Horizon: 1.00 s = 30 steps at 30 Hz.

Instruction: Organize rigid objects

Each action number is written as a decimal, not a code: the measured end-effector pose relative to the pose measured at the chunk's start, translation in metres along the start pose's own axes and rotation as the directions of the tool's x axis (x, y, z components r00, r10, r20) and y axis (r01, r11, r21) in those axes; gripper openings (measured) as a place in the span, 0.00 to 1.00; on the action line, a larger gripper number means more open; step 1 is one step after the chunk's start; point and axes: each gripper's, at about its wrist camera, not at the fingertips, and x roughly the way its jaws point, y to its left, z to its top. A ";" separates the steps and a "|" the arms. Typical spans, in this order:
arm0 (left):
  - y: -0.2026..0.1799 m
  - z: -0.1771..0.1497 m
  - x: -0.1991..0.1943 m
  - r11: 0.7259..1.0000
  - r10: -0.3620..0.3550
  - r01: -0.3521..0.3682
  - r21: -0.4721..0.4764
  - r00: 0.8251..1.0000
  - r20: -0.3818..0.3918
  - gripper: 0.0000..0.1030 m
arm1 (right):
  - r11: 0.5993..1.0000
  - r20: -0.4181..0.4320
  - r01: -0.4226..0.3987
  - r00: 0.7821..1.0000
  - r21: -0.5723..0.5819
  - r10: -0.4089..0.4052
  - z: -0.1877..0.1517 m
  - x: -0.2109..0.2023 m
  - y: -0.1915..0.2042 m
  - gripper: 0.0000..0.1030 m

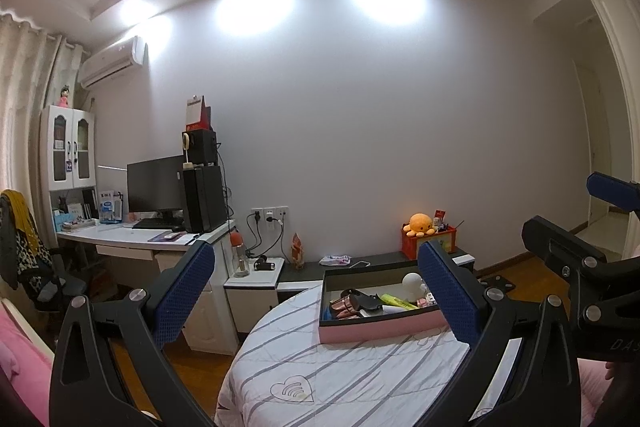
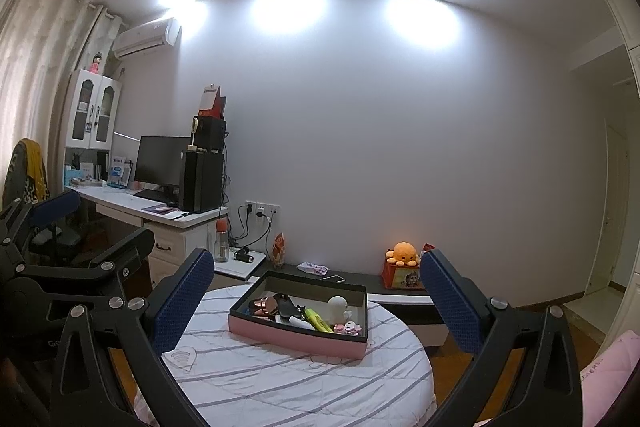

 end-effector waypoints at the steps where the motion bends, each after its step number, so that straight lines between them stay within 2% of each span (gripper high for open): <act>1: 0.000 0.000 0.000 1.000 0.000 0.000 -0.001 1.000 0.000 1.00 | 1.000 -0.002 -0.001 1.000 0.001 0.001 0.000 0.000 -0.001 1.00; 30: 0.003 -0.003 0.002 1.000 0.013 -0.013 0.005 1.000 0.004 1.00 | 1.000 -0.013 0.004 1.000 -0.020 -0.004 -0.001 0.004 0.006 1.00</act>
